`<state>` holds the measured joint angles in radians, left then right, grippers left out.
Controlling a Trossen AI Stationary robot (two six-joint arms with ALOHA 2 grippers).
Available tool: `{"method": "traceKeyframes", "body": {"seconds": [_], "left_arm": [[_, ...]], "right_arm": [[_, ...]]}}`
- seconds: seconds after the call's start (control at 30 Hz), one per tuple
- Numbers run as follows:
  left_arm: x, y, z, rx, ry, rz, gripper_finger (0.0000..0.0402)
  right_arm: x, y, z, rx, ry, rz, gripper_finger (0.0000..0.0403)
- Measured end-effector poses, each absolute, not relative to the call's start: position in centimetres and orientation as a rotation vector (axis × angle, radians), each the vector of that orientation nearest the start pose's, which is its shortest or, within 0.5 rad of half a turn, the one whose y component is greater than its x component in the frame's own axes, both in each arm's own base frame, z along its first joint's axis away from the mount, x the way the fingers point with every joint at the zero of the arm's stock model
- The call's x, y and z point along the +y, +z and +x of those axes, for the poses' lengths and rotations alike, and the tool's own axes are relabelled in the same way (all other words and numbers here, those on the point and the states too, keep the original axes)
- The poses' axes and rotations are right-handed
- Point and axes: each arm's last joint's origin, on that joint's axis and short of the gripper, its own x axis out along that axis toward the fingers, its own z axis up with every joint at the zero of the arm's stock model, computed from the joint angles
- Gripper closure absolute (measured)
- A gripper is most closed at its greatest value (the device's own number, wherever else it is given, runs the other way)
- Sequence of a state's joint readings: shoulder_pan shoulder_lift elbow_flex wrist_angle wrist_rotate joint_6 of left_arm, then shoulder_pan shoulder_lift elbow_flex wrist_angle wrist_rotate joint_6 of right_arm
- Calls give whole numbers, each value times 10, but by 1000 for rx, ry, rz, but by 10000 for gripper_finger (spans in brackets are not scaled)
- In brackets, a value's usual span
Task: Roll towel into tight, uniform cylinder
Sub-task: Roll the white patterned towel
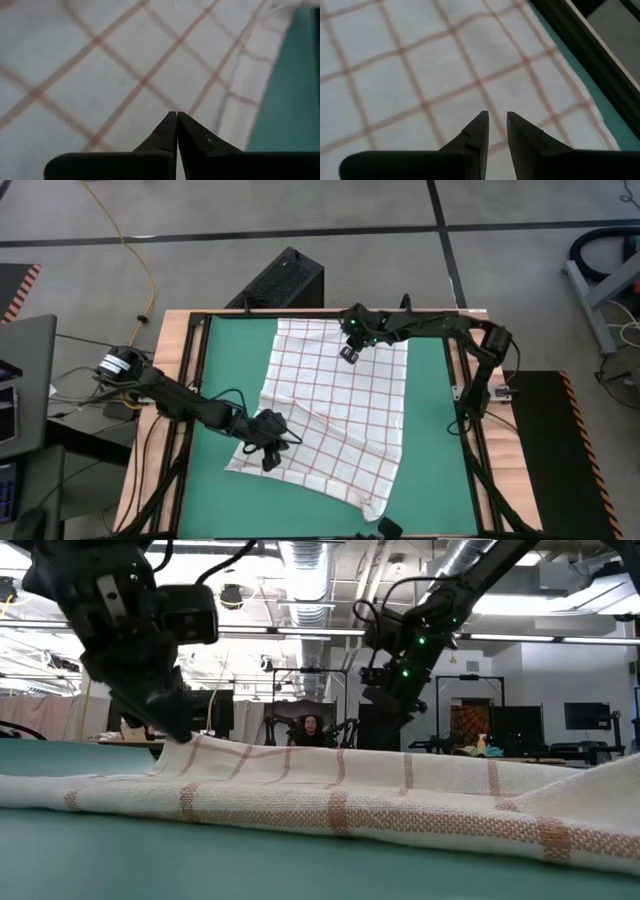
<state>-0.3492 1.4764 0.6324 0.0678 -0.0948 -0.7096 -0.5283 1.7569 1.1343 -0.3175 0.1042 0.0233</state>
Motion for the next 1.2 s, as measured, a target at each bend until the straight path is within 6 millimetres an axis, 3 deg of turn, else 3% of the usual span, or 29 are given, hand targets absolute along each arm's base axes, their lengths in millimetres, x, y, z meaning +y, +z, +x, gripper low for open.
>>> {"method": "traceKeyframes", "body": {"seconds": [0.27, 0.5, 0.67, 0.9, 1.2], "left_arm": [[-102, 145, 257, 855, -3, -542, 401], [-110, 126, 259, 924, -29, -560, 401], [-112, 119, 255, 997, -38, -540, 401], [-109, 114, 245, 1135, -14, -509, 401], [-98, 111, 242, 1201, 28, -504, 402]], "right_arm": [[-201, 174, 285, 975, -689, 307, 312], [-199, 148, 260, 1079, -772, 373, 312], [-198, 141, 246, 1152, -859, 421, 312], [-182, 136, 222, 1397, -1082, 515, 312], [-127, 136, 223, 1687, -1025, 500, 312]]}}
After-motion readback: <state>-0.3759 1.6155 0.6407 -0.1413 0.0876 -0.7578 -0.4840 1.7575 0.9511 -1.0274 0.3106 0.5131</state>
